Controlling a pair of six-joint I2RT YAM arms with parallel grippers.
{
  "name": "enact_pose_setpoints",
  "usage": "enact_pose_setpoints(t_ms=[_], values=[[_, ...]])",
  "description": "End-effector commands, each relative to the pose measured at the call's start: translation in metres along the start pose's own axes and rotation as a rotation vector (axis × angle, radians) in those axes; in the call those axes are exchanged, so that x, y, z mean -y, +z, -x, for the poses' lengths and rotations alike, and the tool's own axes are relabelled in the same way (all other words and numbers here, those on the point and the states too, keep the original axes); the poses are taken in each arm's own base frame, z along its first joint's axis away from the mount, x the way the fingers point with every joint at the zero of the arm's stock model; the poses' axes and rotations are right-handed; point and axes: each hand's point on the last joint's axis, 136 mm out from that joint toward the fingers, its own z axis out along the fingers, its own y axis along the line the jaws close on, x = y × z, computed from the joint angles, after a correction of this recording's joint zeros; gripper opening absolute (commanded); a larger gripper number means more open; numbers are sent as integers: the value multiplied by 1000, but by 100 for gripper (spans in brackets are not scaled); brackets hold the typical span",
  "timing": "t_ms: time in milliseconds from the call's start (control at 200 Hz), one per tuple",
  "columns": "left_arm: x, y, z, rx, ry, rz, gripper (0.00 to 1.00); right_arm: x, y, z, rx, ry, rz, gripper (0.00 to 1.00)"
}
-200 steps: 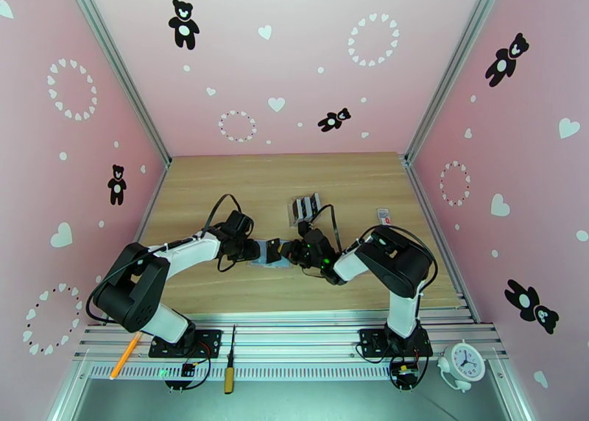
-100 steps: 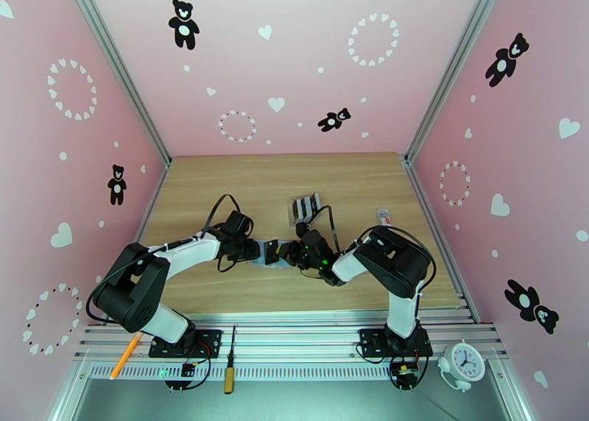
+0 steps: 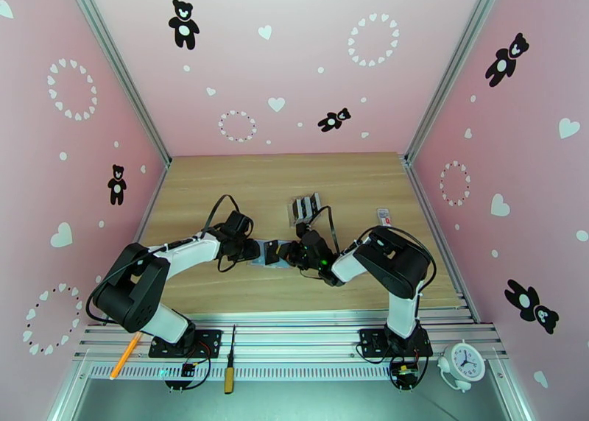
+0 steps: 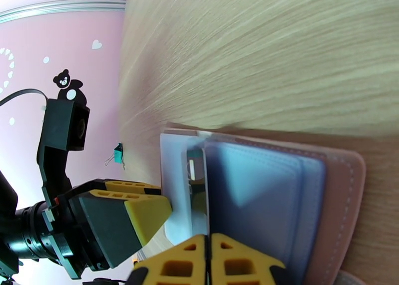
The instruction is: Put the credit cards into the card holder
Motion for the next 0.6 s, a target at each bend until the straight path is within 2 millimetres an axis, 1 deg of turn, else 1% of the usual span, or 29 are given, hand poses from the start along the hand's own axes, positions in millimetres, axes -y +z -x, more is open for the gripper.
enact_pose_setpoints(t_ms=[0, 285, 350, 460, 526, 596], values=[[2, 10, -23, -70, -5, -24, 38, 33, 0, -8, -15, 24, -144, 5], [4, 11, -26, -72, -7, -28, 38, 40, 2, -9, -31, 21, -193, 6], [3, 11, -26, -72, -7, -28, 38, 41, 2, -10, -42, 20, -208, 7], [3, 11, -26, -71, -9, -23, 38, 44, 2, -15, -71, 18, -232, 12], [2, 11, -26, -70, -10, -19, 39, 43, 0, -19, -87, 3, -251, 15], [1, 11, -26, -71, -10, -16, 39, 40, -2, -23, -106, -19, -273, 15]])
